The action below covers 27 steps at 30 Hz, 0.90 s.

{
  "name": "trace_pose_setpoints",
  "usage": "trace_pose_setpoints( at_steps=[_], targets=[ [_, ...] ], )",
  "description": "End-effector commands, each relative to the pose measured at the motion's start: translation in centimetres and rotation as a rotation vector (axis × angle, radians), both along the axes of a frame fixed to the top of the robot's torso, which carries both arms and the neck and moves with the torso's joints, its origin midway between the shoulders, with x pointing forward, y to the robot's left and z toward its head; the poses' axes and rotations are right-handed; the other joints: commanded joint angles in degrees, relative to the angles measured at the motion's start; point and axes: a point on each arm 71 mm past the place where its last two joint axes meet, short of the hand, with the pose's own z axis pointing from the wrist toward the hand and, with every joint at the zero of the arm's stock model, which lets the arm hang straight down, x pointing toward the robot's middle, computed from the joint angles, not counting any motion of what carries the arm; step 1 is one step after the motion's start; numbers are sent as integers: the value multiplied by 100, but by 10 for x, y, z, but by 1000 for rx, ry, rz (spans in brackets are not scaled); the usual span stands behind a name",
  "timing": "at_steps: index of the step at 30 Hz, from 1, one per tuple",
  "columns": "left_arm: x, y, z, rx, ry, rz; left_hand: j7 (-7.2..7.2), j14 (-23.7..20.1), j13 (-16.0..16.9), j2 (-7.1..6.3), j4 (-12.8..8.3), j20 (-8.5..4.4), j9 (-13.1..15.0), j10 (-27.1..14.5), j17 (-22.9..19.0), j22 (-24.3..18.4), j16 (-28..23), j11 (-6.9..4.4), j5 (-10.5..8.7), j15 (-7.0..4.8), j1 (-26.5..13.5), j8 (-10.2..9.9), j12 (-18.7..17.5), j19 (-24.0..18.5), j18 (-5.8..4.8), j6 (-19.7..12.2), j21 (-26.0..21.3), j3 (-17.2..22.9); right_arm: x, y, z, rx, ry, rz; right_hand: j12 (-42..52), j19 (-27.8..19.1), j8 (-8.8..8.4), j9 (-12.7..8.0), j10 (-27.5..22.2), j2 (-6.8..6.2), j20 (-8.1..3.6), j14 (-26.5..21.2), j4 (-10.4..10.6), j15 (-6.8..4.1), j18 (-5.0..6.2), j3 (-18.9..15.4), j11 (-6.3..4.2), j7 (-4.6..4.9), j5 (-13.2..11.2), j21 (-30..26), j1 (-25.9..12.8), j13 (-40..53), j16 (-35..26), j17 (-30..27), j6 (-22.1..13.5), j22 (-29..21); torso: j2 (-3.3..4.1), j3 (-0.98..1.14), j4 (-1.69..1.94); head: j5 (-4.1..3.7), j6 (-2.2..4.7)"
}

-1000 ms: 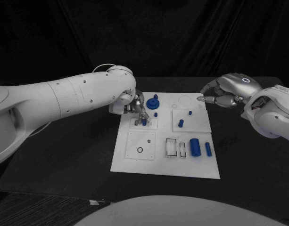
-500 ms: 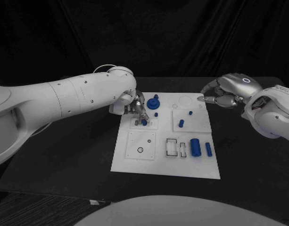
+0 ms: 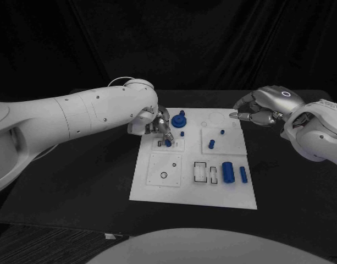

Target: Assemble the parts on the task board

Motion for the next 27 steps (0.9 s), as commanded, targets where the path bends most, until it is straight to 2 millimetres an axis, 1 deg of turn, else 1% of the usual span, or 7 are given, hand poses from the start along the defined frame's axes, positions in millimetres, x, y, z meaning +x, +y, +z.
trace_pose_setpoints(
  at_steps=[1, 6, 16, 22, 24, 26, 27],
  targets=[
    [-1, -2, 1, -50, -25, 4, -33, 584, 1510, -68, -52, -15, 31, 597, 1505, 1027, 15, -47, -13, -36, -16, -35, 20, -20, 66, 5, -25, 128, 0, -1, -1, -4, 5, -12, 14, 243, -29, -11, 610, 36, 37, 611, -8, 34, 39, -21, 40, -6, 47, -41, 50, 1508, 15, 1509, 50, 1273, -2, 0, 1, -9, 1],
    [-4, 4, 2, -72, -52, 24, -37, 584, 1510, -103, -120, -18, 71, 597, 1505, 1037, 15, -51, 7, -40, -59, -26, 20, -10, 64, 22, -20, 268, 0, -3, -1, -6, 7, -19, 14, 241, -31, -13, 610, 39, 37, 611, -13, 34, 39, -16, 41, -5, 69, -45, 72, 1508, 15, 1509, 52, 1272, -2, 0, 0, -7, 1],
    [-14, 18, 7, -142, -142, 85, -39, 584, 1476, -132, -158, -20, 101, 571, 1505, 1025, 15, -53, 14, -43, -86, -22, -11, -34, 75, 24, -69, 356, 0, -4, -2, -7, 9, -25, 14, 235, -35, -18, 610, 41, 38, 611, -17, 35, 42, -11, 41, -2, 120, -57, 105, 1508, 15, 1509, 55, 1269, 0, -1, 0, -40, 1],
    [-21, 23, 12, -189, -201, 123, -41, 584, 1465, -151, -171, -22, 122, 563, 1505, 1027, 15, -55, 45, -45, -104, -13, -21, -31, 76, 36, -73, 408, 0, -4, -3, -4, 7, -22, 14, 234, -36, -20, 610, 41, 39, 611, -16, 35, 43, -10, 44, -1, 140, -60, 112, 1508, 15, 1509, 57, 1268, -1, -2, -1, -39, 1],
    [-22, 23, 14, -208, -226, 136, -36, 584, 1382, -153, -158, -22, 135, 500, 1505, 1005, 15, -53, 45, -45, -131, -12, -96, -72, 93, 33, -141, 432, -1, -4, -4, 4, -1, -18, 14, 233, -36, -21, 610, 41, 39, 611, -15, 35, 43, -10, 44, 0, 153, -62, 117, 1508, 15, 1509, 58, 1267, -2, -1, 2, -44, 1],
    [-24, 24, 16, -226, -246, 146, -33, 584, 1335, -156, -147, -22, 144, 464, 1505, 997, 15, -49, 46, -43, -151, -14, -140, -86, 99, 23, -168, 450, -2, -4, -4, 12, -9, -15, 14, 226, -37, -25, 610, 40, 41, 611, -12, 40, 47, -9, 47, 7, 227, -77, 144, 1508, 15, 1509, 71, 1262, -1, -1, 1, -33, 1],
    [-24, 24, 17, -240, -261, 152, -29, 584, 1325, -163, -134, -21, 153, 457, 1505, 996, 15, -46, 35, -42, -172, -16, -149, -89, 100, 14, -176, 457, -3, -4, -4, 18, -15, -13, 14, 221, -31, -27, 610, 38, 45, 611, -8, 43, 49, -8, 55, 14, 308, -88, 164, 1508, 15, 1509, 95, 1259, -2, -1, 1, -30, 1]
  ],
)
